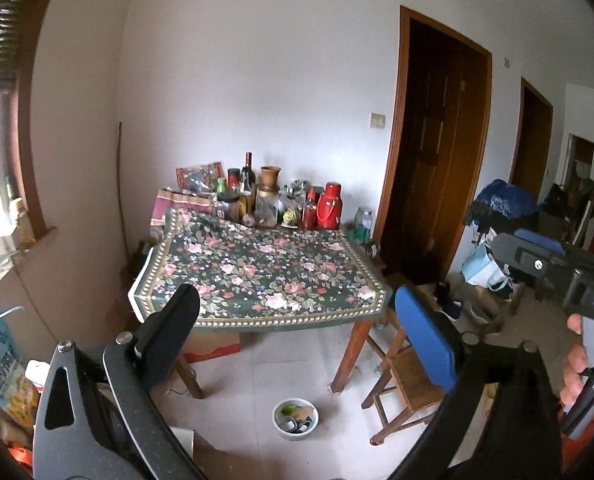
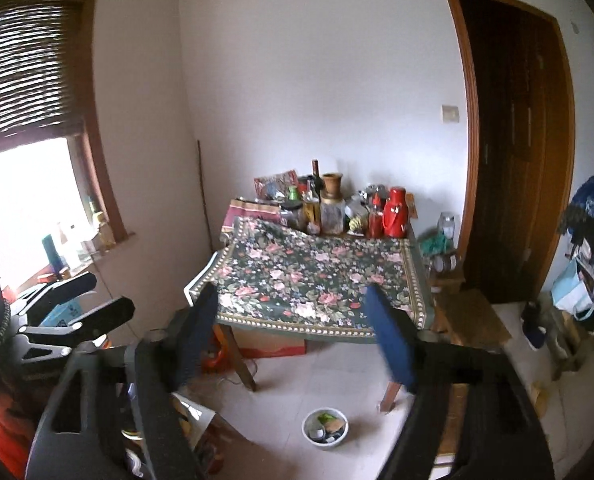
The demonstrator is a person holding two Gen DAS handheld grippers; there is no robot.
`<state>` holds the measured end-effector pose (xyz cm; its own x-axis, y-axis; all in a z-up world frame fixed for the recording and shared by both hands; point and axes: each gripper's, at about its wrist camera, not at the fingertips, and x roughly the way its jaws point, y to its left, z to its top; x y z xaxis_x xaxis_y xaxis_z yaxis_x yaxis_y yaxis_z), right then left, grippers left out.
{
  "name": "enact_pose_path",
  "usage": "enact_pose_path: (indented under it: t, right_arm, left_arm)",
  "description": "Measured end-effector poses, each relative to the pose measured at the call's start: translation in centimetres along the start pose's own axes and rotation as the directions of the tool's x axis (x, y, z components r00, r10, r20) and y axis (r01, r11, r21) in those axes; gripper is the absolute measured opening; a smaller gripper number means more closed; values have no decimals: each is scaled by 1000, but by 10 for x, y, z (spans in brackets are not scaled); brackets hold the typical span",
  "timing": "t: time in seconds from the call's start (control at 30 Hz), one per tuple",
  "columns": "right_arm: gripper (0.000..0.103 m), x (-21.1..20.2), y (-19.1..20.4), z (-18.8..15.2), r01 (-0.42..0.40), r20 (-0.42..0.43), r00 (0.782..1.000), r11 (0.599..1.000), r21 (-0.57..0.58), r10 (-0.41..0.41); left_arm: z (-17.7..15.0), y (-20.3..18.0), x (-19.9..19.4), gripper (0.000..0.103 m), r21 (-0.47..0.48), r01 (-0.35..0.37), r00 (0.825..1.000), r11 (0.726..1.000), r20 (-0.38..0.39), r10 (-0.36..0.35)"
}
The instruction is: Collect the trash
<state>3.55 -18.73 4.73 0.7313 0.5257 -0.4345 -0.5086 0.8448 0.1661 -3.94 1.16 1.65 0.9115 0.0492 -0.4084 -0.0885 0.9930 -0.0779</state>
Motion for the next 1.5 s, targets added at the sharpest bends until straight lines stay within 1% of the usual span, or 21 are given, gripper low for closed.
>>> enact_pose_path:
  t: [0.03, 0.1, 0.17, 0.2, 0.3, 0.67, 0.87, 1.5]
  right_arm:
    - [92, -3, 1, -1, 5, 11, 1000, 1000, -2, -5]
    - [99, -10, 5, -5, 28, 29, 999, 1000, -8, -27]
    - [99, -12, 7, -8, 44, 33, 998, 999, -16, -44]
    - [99, -13, 8, -9, 45, 15, 999, 999, -19, -45]
    - [99, -14, 8, -10, 44, -1, 999, 999, -16, -44]
    - [99, -32, 12, -16, 52, -5, 999, 998, -17, -52]
    - [99, -32, 14, -17, 53, -20, 998, 998, -21, -54]
    - [99, -35, 16, -17, 64, -27, 998, 997, -32, -65]
  left_arm:
    - [-1, -1, -6, 99, 2, -1, 1000, 1000, 5, 1]
    - [-2, -1, -15, 99, 4, -3, 1000, 1000, 17, 3]
    - [-4, -1, -22, 100, 7, 1, 1000, 1000, 25, -1]
    - [-5, -1, -24, 100, 10, 0, 1000, 1000, 27, -1]
    - [-7, -2, -26, 100, 13, -4, 1000, 1000, 28, 4]
    - [-12, -3, -27, 101, 14, -3, 1000, 1000, 25, 2]
    - [-11, -3, -28, 101, 14, -2, 1000, 1000, 22, 1]
    - [-14, -4, -29, 102, -5, 12, 999, 1000, 32, -12]
